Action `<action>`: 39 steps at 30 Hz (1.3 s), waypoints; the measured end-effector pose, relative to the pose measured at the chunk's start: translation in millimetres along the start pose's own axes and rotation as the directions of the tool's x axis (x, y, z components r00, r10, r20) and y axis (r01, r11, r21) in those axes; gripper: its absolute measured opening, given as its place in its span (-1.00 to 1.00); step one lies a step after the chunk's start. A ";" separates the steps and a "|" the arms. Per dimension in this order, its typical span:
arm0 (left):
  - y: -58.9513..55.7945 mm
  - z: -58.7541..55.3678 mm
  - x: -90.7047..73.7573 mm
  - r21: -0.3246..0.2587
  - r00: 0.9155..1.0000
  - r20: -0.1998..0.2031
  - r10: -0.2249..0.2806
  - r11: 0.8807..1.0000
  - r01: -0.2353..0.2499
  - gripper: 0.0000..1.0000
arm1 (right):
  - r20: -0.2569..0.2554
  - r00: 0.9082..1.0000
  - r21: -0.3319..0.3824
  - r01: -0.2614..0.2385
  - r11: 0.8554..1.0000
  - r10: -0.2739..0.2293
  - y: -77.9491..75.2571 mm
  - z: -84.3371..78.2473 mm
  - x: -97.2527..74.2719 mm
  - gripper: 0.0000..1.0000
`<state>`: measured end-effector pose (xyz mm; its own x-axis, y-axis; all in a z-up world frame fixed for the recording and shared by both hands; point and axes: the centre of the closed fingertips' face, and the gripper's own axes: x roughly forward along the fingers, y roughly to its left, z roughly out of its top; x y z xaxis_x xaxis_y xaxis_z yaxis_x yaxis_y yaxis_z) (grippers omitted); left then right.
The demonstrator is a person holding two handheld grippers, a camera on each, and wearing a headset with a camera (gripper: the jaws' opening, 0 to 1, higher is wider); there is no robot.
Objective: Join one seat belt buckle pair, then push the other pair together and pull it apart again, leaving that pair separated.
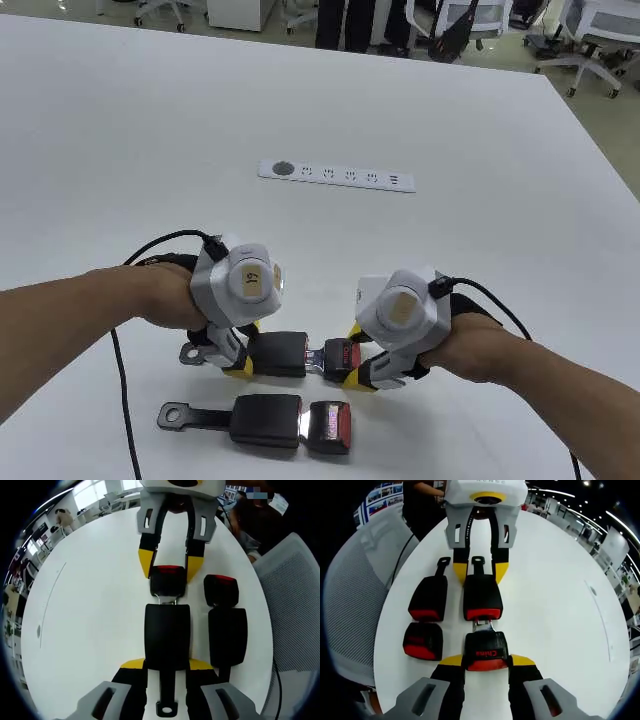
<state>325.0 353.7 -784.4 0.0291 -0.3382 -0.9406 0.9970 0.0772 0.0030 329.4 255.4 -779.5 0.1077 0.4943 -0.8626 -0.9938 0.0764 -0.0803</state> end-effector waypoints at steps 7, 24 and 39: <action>-0.8 0.4 -0.5 0.006 1.000 -0.002 0.000 1.000 0.000 -0.41 | 0.000 1.000 0.001 -0.003 1.000 0.003 4.1 9.5 4.0 -0.44; -2.4 2.0 -1.8 0.049 1.000 -0.020 -0.004 0.999 0.005 -0.42 | -0.004 1.000 -0.007 0.001 1.000 -0.001 1.2 11.7 3.1 -0.44; -1.6 1.1 -0.9 0.011 0.999 -0.037 0.002 1.000 -0.002 -0.40 | -0.010 1.000 -0.023 -0.004 1.000 0.003 0.4 5.2 -0.3 -0.41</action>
<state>323.5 352.8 -783.2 0.0286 -0.3030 -0.9526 0.9977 0.0678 0.0084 329.1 259.8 -776.7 0.1042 0.4859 -0.8678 -0.9945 0.0550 -0.0886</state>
